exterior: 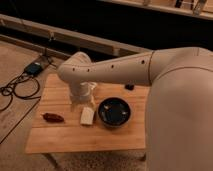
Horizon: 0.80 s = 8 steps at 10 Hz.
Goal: Place the white sponge in the ceramic cup
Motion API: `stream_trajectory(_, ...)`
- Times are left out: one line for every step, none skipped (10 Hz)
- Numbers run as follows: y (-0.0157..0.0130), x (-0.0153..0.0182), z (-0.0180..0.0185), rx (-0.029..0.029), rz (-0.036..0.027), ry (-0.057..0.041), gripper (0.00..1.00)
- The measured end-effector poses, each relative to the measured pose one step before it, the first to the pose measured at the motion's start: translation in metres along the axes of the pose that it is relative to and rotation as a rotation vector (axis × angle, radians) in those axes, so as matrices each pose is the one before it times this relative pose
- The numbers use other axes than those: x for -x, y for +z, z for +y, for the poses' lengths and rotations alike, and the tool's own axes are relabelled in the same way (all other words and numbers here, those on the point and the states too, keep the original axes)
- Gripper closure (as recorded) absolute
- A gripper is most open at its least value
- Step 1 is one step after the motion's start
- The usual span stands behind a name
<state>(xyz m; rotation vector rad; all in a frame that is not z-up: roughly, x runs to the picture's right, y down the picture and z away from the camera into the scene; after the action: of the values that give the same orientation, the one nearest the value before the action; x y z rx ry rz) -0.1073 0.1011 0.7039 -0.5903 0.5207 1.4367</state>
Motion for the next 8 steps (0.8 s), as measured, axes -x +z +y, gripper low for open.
stream_trajectory(0.00184, 0.00210, 0.00103, 0.00057, -0.00441, -0.00141, 0.35)
stream_trajectory(0.00365, 0.00232, 0.00342, -0.00058, -0.00505, -0.00457, 0.35)
stream_trajectory(0.00406, 0.00229, 0.00412, -0.00143, -0.00622, -0.00568, 0.35)
stream_trajectory(0.00513, 0.00154, 0.00262, -0.00276, -0.00417, -0.00267, 0.35)
stream_trajectory(0.00671, 0.00023, 0.00065, -0.00113, 0.00249, 0.00241, 0.35)
stream_trajectory(0.00498, -0.00050, 0.00105, 0.00281, 0.00479, 0.00328, 0.35)
stream_trajectory(0.00869, -0.00127, 0.00068, 0.00161, 0.01195, 0.00373, 0.35)
stream_trajectory(0.01327, -0.00187, 0.00182, 0.00397, 0.01952, 0.00467, 0.35)
